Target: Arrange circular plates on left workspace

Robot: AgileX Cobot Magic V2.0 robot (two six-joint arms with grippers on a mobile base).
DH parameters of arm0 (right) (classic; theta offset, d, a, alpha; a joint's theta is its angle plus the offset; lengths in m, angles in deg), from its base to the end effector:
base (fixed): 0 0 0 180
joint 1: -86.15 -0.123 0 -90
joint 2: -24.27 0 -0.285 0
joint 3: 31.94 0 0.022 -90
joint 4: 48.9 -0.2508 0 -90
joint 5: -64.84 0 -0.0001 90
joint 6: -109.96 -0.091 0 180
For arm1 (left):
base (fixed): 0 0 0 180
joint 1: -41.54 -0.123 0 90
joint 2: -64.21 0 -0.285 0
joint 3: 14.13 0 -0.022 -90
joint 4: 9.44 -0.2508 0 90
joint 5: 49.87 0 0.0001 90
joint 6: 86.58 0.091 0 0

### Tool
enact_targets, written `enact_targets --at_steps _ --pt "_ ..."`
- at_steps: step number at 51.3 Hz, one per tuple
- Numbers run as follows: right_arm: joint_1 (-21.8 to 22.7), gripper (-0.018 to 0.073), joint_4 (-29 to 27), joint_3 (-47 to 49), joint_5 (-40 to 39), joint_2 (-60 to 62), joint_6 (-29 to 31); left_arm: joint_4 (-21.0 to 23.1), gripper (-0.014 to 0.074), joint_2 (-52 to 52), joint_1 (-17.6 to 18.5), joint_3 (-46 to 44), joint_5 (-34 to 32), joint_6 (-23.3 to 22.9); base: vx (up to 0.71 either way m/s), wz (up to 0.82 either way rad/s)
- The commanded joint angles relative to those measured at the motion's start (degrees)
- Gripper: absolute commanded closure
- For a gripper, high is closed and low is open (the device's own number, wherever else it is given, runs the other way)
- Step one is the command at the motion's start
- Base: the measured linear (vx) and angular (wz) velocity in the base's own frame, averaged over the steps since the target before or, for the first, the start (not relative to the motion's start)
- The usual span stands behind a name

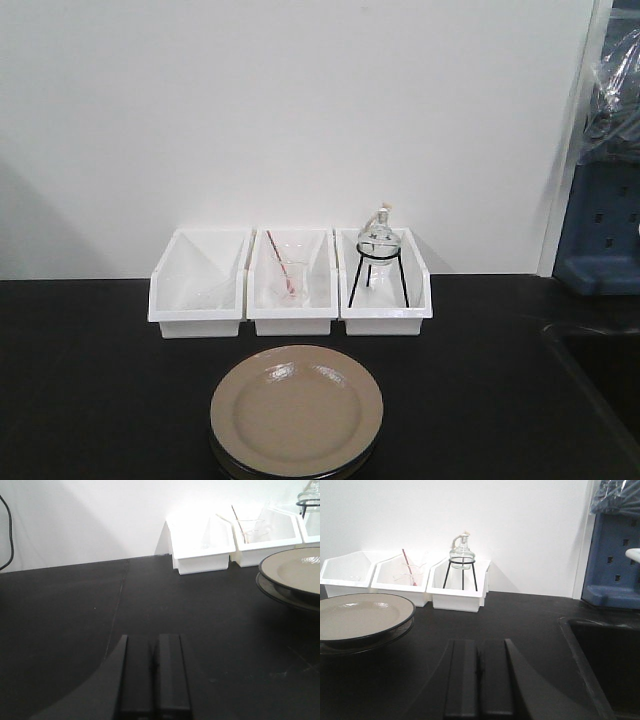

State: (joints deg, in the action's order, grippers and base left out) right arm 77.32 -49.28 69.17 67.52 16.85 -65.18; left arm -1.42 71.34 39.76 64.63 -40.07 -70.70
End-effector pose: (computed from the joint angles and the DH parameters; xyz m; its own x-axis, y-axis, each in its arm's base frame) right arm 0.0566 0.0088 0.1994 0.0294 -0.0745 -0.9968 -0.1520 0.9853 -0.0781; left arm 0.0564 -0.0004 0.1893 -0.0976 0.1357 -0.9859 0.0062 0.9907 0.1358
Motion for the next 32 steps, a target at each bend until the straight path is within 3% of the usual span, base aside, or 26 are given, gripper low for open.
enact_targets --at_steps 1,32 --pt "0.26 0.0565 1.27 -1.21 -3.32 0.48 -0.16 0.13 0.0596 -0.88 -0.02 1.18 -5.08 -0.59 0.00 0.00" --pt "0.26 0.0565 1.27 -1.21 -3.30 0.96 -0.11 0.13 0.0596 -0.88 -0.02 1.18 -5.08 -0.59 0.00 0.00"
